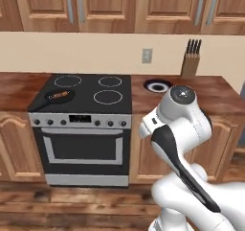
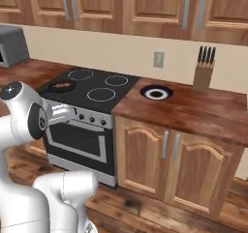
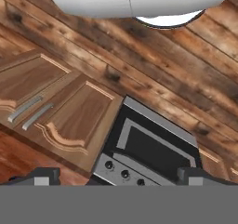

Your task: Place the cold items (bell pepper and lemon) from the fridge in one tupperware on the dining counter. Place the warm items (kebab skewer and hot dog) in the stove area in another tupperware.

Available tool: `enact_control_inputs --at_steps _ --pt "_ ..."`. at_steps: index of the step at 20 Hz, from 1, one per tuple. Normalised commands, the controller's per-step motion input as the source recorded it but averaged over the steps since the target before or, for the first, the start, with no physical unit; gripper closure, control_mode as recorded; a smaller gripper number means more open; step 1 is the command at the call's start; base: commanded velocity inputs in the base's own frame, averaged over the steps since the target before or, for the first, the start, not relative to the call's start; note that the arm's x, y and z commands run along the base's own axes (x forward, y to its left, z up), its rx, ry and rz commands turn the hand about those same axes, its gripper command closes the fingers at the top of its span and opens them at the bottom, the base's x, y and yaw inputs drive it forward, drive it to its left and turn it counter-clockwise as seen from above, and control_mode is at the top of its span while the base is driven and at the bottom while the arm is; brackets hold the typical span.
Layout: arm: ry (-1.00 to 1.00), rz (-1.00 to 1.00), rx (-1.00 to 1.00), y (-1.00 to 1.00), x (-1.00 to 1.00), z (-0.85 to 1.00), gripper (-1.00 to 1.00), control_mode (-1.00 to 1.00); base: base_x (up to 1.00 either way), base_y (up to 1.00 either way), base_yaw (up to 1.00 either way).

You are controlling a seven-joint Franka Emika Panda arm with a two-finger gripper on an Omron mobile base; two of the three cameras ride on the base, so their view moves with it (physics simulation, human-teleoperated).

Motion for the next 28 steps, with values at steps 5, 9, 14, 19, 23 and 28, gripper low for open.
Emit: enact_control_inputs --at_steps 5,9,14,19,23,28 --pt "0.0 0.0 0.0 0.0 0.0 0.0 -1.0 1.0 0.62 1.0 -0.37" --pt "0.0 0.0 0.0 0.0 0.0 0.0 -1.0 1.0 0.41 0.9 -0.37" --pt "0.0 0.0 0.0 0.0 0.0 0.0 -1.0 1.0 0.43 0.78 -0.33" --pt "0.0 0.0 0.0 0.0 0.0 0.0 -1.0 1.0 0.65 0.71 -0.28" --pt "0.0 0.0 0.0 0.0 0.0 0.0 -1.0 1.0 0.43 0.4 -0.23" --pt "0.0 0.0 0.0 0.0 0.0 0.0 -1.0 1.0 0.42 0.47 -0.23"
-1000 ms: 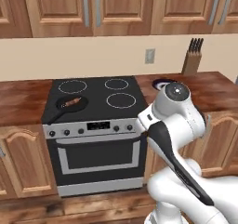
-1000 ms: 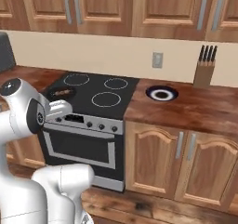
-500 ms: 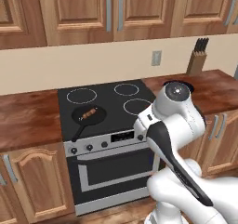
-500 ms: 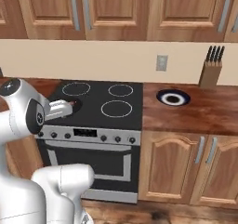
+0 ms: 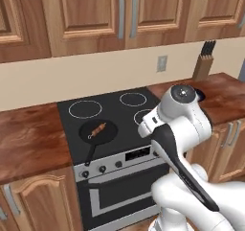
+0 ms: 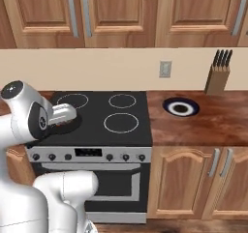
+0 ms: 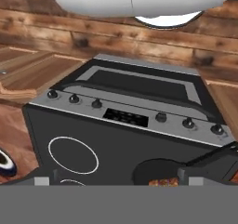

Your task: Place the cold items (bell pepper and lemon) from the fridge in one tupperware on the dining counter. Place the warm items (kebab skewer and hot dog) in the stove area in another tupperware.

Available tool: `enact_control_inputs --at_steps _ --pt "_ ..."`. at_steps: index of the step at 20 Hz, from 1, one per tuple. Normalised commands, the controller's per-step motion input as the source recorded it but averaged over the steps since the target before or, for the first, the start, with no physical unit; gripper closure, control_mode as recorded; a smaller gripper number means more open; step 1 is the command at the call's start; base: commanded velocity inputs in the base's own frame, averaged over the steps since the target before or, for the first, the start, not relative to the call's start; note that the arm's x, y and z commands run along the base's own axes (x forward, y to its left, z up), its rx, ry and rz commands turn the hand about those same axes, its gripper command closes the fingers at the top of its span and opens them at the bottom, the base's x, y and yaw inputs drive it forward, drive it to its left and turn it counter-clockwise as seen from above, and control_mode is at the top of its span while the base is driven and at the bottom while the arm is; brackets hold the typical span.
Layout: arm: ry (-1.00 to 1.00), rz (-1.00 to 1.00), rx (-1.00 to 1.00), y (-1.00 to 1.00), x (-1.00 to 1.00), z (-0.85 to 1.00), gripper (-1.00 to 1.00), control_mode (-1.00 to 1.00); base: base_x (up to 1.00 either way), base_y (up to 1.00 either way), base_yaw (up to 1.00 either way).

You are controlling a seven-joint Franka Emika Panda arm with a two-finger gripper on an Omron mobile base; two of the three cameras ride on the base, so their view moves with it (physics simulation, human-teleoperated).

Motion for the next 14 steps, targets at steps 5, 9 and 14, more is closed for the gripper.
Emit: enact_control_inputs --at_steps 5,9,14 --pt "0.0 0.0 0.0 0.0 0.0 0.0 -1.0 1.0 0.46 0.65 -0.23" --pt "0.0 0.0 0.0 0.0 0.0 0.0 -1.0 1.0 0.47 0.4 -0.2" --pt "0.0 0.0 0.0 0.0 0.0 0.0 -1.0 1.0 0.45 0.39 -0.19"
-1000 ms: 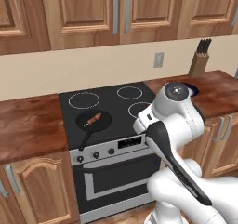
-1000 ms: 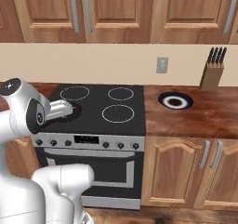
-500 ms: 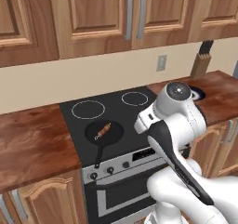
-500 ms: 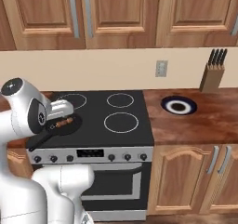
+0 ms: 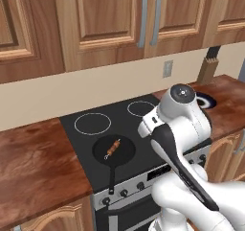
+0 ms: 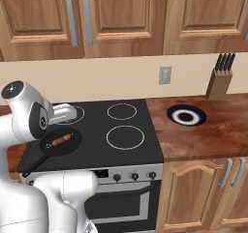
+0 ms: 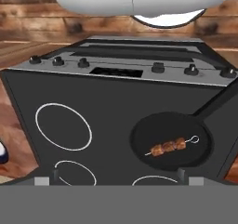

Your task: Place the cold items (bell pepper and lemon) from the fridge in one tupperware on the dining counter. Place the warm items (kebab skewer and hot dog) in the stove area in another tupperware.

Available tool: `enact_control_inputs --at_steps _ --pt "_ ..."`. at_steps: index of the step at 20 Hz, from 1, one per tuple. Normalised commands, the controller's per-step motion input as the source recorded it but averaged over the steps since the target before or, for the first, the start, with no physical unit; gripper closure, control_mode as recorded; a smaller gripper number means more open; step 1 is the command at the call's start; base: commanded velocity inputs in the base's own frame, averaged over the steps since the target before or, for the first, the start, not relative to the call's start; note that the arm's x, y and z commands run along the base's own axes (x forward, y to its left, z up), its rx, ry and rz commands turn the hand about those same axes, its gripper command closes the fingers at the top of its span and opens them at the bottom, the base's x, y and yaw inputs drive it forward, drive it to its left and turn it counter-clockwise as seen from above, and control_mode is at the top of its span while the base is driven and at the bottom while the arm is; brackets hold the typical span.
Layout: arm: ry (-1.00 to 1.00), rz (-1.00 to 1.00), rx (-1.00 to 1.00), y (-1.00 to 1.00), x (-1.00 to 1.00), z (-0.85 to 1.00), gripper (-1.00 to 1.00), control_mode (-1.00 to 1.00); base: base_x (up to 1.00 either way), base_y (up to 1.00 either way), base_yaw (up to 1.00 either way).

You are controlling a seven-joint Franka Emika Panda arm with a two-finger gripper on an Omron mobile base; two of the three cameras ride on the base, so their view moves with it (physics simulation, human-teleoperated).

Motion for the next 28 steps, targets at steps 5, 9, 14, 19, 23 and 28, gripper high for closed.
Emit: enact_control_inputs --at_steps 5,9,14,19,23,28 --pt "0.0 -0.16 0.01 0.19 0.03 -0.04 -1.0 -1.0 0.0 0.0 0.0" --pt "0.1 -0.09 0.23 0.11 0.1 -0.31 -1.0 -1.0 0.0 0.0 0.0" --pt "0.21 -0.11 0.25 0.25 0.19 -0.47 -1.0 -1.0 0.0 0.0 0.0" --pt "0.11 -0.25 0.01 0.88 0.52 -0.55 -1.0 -1.0 0.0 0.0 0.0" --pt "0.1 -0.2 0.06 0.2 0.59 -0.47 -1.0 -1.0 0.0 0.0 0.0" --pt "0.25 -0.2 0.03 0.3 0.8 -0.49 -1.0 -1.0 0.0 0.0 0.0"
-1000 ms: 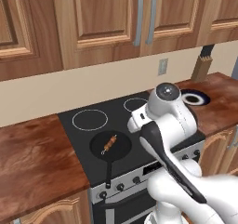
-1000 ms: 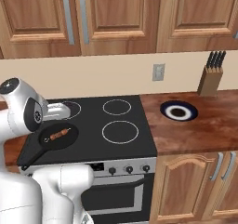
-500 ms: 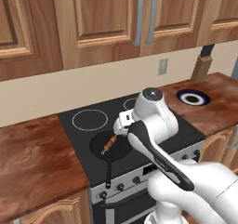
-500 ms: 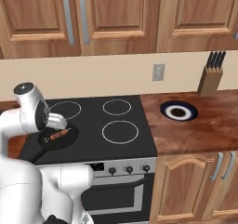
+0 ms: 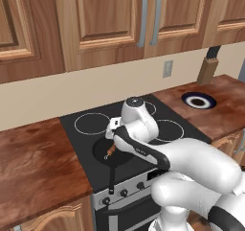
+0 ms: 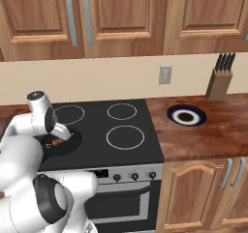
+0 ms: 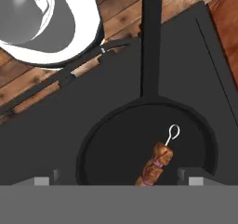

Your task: Place the cold items (bell pepper and lemon) from the fridge in one tupperware on the dining counter. Place the warm items (kebab skewer and hot dog) in the stove area in another tupperware.

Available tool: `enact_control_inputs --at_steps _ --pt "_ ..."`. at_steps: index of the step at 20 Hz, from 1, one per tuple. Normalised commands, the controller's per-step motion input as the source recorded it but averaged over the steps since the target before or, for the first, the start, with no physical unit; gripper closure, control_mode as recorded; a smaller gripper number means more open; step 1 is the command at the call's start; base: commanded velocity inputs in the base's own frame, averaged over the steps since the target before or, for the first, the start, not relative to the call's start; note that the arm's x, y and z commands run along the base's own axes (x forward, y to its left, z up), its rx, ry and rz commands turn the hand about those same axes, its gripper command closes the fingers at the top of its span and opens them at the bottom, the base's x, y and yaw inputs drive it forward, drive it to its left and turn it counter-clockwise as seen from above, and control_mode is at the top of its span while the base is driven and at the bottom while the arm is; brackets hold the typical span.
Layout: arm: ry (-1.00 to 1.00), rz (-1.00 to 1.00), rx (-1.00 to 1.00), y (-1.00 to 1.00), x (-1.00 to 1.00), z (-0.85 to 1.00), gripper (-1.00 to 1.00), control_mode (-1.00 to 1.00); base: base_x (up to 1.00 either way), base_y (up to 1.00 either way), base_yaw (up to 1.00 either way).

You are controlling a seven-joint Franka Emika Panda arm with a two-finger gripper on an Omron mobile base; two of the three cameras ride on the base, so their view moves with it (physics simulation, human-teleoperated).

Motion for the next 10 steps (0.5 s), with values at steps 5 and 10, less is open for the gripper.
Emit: enact_control_inputs --at_steps 5,10 --pt "0.19 -0.2 0.01 0.45 0.66 -0.44 -1.0 -1.0 0.0 0.0 0.0" --pt "-0.01 -0.18 0.03 0.24 0.41 -0.42 -1.0 -1.0 0.0 0.0 0.0"
